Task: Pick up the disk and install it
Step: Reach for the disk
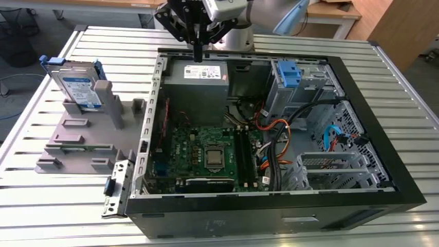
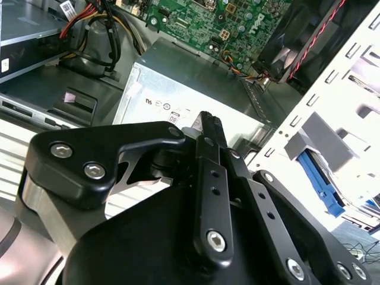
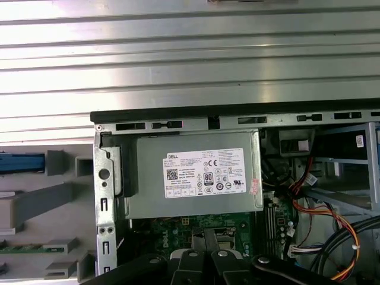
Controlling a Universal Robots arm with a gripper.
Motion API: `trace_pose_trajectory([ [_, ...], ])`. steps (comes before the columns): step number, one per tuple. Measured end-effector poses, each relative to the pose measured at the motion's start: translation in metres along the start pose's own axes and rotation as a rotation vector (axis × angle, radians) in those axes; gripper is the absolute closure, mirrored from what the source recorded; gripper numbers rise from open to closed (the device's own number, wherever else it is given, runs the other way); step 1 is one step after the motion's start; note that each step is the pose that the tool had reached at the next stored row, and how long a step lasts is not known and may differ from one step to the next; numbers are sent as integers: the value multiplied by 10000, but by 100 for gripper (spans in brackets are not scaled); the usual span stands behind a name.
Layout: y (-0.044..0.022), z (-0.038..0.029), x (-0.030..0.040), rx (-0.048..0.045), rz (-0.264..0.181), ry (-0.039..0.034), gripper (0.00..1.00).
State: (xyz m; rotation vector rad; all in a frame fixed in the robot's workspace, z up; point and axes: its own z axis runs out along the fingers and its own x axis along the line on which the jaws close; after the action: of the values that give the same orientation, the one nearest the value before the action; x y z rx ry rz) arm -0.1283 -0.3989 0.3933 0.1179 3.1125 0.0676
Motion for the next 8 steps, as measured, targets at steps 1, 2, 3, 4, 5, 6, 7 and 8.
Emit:
trace_pose_trajectory([
  [1,0,0,0,0,0,0,89],
  [2,0,0,1,0,0,0,89],
  [3,0,0,2,0,0,-1,89],
  [4,0,0,4,0,1,0,89],
  [5,-1,0,8,0,2,-1,89],
  [6,-1,0,12,0,1,0,89],
  [7,-1,-1,16,0,0,0,89],
  [8,-2,0,21,-1,0,-1,89],
])
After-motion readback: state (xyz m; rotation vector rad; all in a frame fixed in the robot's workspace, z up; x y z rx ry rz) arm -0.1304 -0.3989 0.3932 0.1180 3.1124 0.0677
